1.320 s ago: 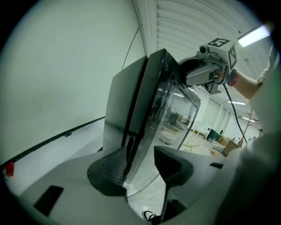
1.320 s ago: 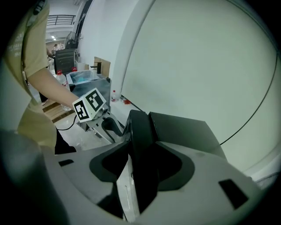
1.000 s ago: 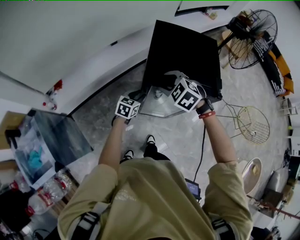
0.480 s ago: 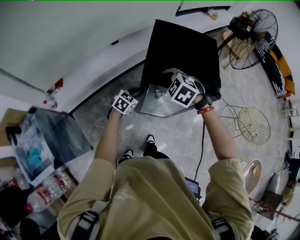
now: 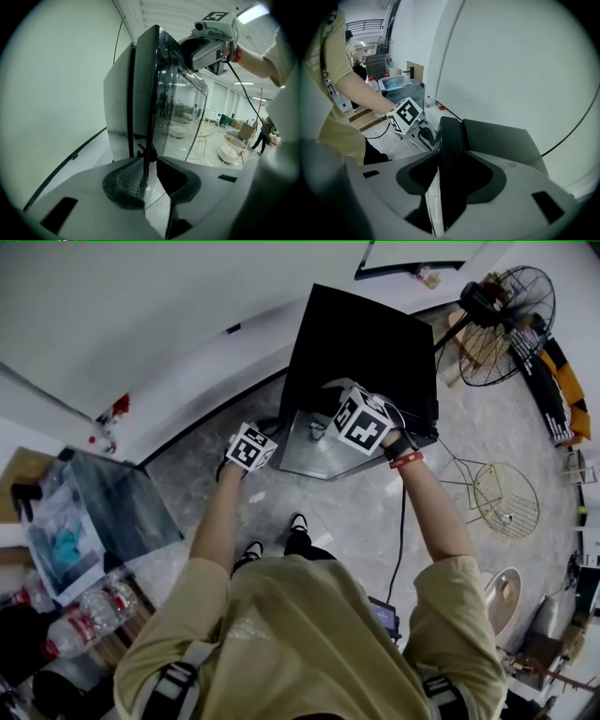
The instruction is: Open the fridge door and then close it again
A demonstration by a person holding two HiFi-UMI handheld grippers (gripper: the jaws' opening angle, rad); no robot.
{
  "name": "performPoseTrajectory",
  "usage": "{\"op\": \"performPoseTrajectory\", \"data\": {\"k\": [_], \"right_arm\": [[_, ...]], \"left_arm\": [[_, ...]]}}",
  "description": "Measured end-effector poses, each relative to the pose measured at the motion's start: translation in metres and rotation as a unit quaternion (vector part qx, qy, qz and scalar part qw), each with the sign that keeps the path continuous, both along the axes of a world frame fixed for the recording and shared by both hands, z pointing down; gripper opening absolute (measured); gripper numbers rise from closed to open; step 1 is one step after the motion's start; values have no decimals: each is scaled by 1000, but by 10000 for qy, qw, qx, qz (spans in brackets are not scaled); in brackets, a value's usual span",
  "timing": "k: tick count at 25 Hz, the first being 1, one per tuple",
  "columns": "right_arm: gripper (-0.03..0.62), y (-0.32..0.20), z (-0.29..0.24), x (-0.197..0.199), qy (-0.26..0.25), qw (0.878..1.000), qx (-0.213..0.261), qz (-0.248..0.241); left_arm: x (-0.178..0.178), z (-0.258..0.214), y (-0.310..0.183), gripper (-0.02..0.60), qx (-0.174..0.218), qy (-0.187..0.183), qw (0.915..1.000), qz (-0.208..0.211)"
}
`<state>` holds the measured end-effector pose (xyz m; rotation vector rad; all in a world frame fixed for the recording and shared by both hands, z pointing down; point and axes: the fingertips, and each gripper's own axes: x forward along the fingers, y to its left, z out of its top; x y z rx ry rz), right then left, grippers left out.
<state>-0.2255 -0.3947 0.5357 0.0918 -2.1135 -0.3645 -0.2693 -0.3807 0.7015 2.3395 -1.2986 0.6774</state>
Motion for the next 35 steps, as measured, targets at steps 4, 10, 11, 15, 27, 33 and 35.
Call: {"op": "performPoseTrajectory", "data": {"k": [4,10,11,15,27,33,35], "right_arm": [[193,0,-1,0,-97,9999,72,20],[193,1,-2,2,-264,9996,109,-87],[193,2,-2,3,-291,9994,111,-117],[193,0,-2,4,-346,9990,98,-260],[193,38,-1,15,-330,9943,59,-1015],[193,54,-2,17,-316,9917,78,-1241],[193,60,-2,19,-278,9907,70,-1332]], "left_arm": [[-1,-1,1,98,18,3,9998,-175],[1,-1,1,98,-40,-82,9993,-369],[2,-1,2,98,-48,-90,9991,-403],[3,-2,0,98,-72,-127,9981,-600],[16,0,42,101,-95,-164,9933,-1137],[19,0,59,103,-118,-106,9885,-1503],[23,-1,67,103,-118,-69,9864,-1637]]}}
